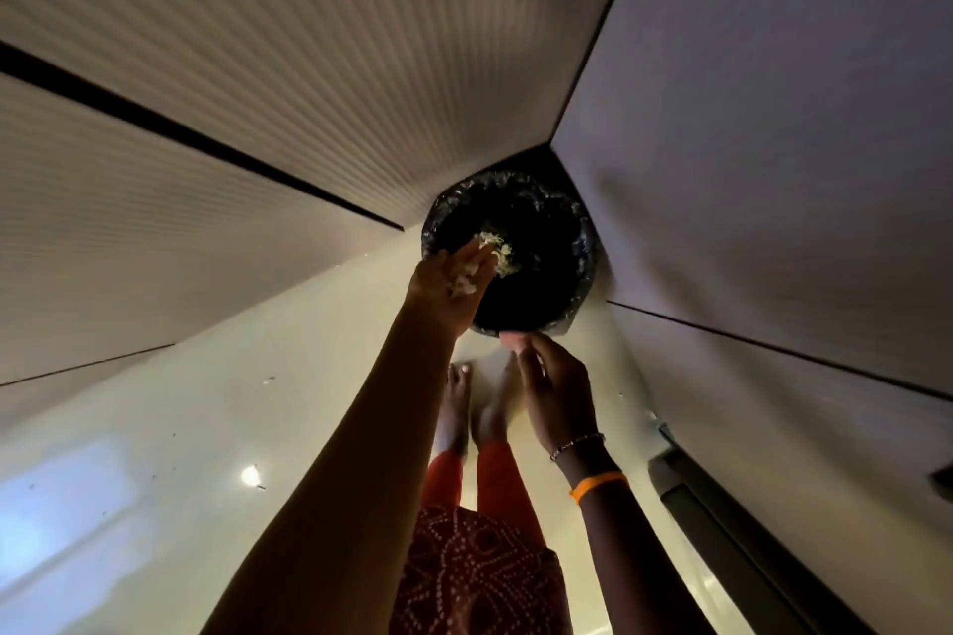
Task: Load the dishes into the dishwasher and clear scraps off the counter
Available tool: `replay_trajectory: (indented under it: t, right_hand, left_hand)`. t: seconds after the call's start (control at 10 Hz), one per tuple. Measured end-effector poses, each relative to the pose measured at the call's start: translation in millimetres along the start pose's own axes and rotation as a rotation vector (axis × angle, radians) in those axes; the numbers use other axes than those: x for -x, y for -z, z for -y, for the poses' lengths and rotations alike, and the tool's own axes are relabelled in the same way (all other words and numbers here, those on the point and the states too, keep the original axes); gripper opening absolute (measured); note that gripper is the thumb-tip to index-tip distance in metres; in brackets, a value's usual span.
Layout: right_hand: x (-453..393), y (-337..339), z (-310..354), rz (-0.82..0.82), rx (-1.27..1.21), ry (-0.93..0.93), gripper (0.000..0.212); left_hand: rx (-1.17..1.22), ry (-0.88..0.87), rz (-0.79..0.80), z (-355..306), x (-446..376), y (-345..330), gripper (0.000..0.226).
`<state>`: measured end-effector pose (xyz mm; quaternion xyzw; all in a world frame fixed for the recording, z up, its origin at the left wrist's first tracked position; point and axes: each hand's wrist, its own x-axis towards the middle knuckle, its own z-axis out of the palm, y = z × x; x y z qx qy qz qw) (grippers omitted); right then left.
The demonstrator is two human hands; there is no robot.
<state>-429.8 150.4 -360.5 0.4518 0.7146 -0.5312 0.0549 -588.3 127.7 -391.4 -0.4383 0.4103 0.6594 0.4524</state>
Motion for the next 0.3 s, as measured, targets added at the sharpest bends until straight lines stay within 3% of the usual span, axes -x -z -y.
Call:
replay_trajectory:
  t: [0.1, 0.2, 0.3]
  right_hand:
    - [-10.3, -9.7, 2.9, -0.019, -0.079, -0.038, 0.050]
    - [-13.8, -6.3, 11.5, 0.046, -0.171, -0.078, 0.085]
    - [-13.3, -4.0, 31.8, 0.219, -0.276, -0.029, 0.114]
  left_hand:
    - [-0.122, 0.070, 0.015, -2.2, -16.9, -2.1, 0.051]
    - [-0.252, 0.129, 0.015, -2.6, -6.4, -1.3, 0.074]
    - [-0.243, 0.151, 0.025, 0.5, 5.8, 1.3, 0.078]
